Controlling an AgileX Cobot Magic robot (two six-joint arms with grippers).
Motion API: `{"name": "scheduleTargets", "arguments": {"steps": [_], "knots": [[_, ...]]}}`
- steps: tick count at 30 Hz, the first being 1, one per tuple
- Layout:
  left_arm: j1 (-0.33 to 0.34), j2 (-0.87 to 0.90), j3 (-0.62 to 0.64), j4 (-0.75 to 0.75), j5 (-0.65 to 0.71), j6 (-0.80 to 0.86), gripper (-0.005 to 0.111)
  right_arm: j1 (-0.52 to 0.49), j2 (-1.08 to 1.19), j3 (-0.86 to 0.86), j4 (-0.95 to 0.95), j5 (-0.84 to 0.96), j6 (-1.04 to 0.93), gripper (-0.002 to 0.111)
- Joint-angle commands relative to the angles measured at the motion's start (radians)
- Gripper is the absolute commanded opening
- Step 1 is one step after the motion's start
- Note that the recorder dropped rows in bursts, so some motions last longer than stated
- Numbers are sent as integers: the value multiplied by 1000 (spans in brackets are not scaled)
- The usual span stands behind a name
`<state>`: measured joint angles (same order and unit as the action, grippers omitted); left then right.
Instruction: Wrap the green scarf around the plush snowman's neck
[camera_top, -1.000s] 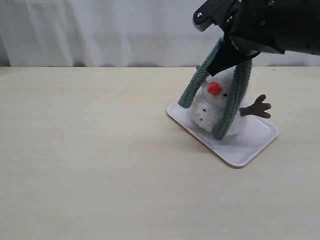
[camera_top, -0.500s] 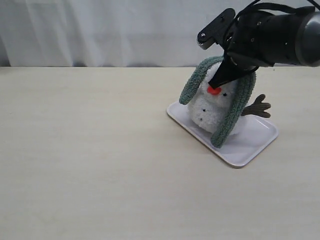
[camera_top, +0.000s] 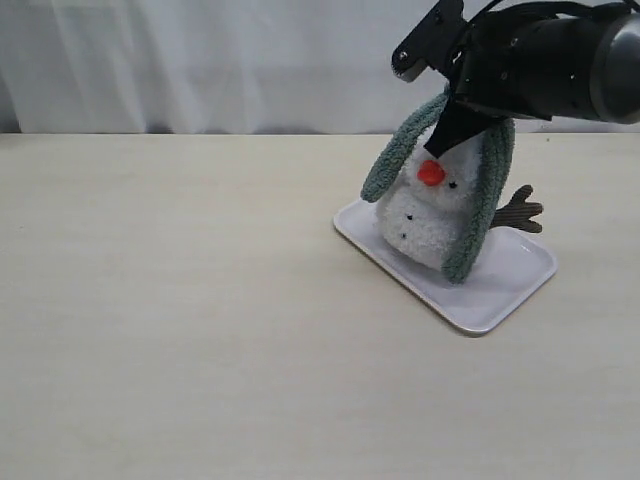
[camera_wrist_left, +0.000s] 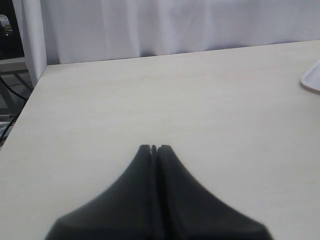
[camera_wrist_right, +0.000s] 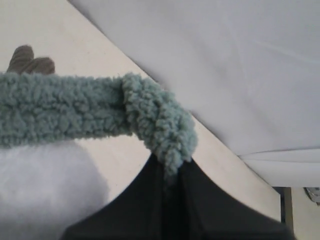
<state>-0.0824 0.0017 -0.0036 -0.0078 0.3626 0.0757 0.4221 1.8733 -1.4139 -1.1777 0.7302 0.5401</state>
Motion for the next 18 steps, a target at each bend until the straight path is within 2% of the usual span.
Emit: {"name": "scheduleTargets", "arguments": {"steps": [1,8,13,18], "knots": [[2,-2,4,-1,-9,-3,0,0,-19,-47,-16,-47,-5,4],[2,-2,4,-1,-9,-3,0,39,-72,-51,9,-102,-62,4],[2,-2,4,-1,-9,-3,0,82,-106,-51,48,-67,-132,4],[2,-2,4,-1,-9,-3,0,80,-107,-45,142,-39,-211,4]]}}
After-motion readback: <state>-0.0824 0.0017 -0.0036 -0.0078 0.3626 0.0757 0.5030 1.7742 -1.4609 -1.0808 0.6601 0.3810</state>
